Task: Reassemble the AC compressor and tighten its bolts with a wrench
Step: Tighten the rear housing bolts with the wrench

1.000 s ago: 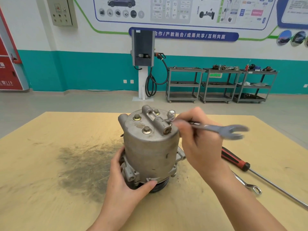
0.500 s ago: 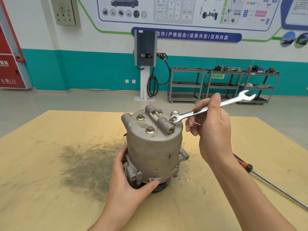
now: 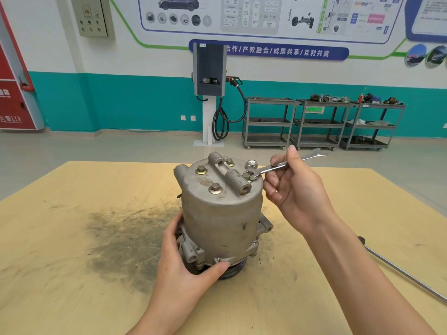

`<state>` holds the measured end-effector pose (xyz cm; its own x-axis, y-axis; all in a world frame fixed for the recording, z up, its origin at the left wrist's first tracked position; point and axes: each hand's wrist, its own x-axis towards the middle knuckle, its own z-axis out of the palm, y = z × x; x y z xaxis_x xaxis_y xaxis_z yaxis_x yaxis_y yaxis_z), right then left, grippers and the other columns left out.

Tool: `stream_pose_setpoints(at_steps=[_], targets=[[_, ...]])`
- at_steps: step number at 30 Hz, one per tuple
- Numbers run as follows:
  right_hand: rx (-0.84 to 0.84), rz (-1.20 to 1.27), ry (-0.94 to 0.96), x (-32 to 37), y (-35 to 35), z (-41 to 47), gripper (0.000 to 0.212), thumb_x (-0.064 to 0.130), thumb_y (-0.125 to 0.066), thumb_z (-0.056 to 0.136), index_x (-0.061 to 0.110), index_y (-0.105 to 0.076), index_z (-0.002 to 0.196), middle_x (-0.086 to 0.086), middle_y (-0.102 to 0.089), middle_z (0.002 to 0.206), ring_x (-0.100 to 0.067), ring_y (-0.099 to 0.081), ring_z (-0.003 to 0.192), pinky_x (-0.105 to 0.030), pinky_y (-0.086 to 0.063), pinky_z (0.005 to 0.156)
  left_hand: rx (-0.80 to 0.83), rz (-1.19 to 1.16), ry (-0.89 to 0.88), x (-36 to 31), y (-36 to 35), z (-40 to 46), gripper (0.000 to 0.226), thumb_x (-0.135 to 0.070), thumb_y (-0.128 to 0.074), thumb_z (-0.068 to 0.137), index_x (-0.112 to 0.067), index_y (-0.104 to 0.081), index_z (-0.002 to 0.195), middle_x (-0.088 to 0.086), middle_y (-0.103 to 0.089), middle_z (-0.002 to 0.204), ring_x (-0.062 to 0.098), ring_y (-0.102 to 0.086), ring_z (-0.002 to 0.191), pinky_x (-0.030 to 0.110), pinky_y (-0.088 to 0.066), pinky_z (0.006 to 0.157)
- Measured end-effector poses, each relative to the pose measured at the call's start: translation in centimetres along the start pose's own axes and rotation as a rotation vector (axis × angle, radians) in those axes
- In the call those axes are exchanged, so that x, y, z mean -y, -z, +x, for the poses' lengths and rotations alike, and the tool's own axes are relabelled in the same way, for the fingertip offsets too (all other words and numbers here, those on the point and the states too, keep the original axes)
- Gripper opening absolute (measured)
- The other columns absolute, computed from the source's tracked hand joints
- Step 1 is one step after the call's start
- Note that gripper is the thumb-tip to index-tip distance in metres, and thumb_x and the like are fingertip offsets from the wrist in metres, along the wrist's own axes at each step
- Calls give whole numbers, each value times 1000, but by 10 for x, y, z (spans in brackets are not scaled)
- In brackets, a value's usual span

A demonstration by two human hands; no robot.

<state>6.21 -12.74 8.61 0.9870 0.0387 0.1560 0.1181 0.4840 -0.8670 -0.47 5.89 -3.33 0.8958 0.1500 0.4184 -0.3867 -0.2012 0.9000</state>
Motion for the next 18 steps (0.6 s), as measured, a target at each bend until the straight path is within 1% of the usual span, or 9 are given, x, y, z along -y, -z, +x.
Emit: stream_pose_setpoints(at_steps=[2,5,8,11,13,16,18], targets=[[25,36,-37,-1,2,2,47,42,-32,104,13,-54,74,-1,-44,48,-12,-42,41,-18,-33,37,-7,11,-9,0,0,0,97,-59,-82,39,-84,-21,110,-57,-35,120,-27,-38,117,9,-38,85],[49,135,-87,-2,4,4,46,41,-34,103,11,-54,74,-1,-41,46,-10,-36,39,-17,-30,37,-9,8,-12,0,0,0,97,-59,-82,39,-85,-21,110,-57,-35,119,-28,-38,116,11,-38,85],[43,188,-75,-3,4,4,45,36,-37,103,9,-54,71,-1,-41,46,-9,-36,37,-17,-31,35,-7,10,-21,1,0,0,98,-58,-83,39,-84,-21,111,-56,-36,120,-27,-39,116,11,-38,85],[13,109,26,-2,2,2,44,33,-36,105,9,-53,71,-2,-44,44,-12,-41,35,-19,-33,35,-5,11,-24,2,0,0,98,-58,-82,40,-83,-22,112,-55,-36,121,-25,-39,117,11,-39,86],[-16,26,133,-3,-2,-2,44,32,-34,106,9,-52,73,-3,-45,42,-14,-43,34,-21,-30,36,-6,10,-22,2,0,0,98,-58,-83,40,-83,-22,112,-56,-36,121,-26,-39,117,10,-39,86],[-79,-55,301,-8,-8,-8,46,31,-30,106,10,-51,72,-4,-45,40,-15,-40,32,-23,-25,37,-6,10,-16,3,1,0,99,-59,-83,40,-83,-21,113,-56,-35,121,-27,-38,117,11,-38,86],[-139,-76,378,-12,-12,-11,47,31,-30,107,11,-52,69,-4,-44,40,-14,-37,33,-20,-26,35,-7,16,-19,4,1,0,99,-60,-83,40,-83,-21,114,-57,-35,121,-28,-38,117,12,-38,86]])
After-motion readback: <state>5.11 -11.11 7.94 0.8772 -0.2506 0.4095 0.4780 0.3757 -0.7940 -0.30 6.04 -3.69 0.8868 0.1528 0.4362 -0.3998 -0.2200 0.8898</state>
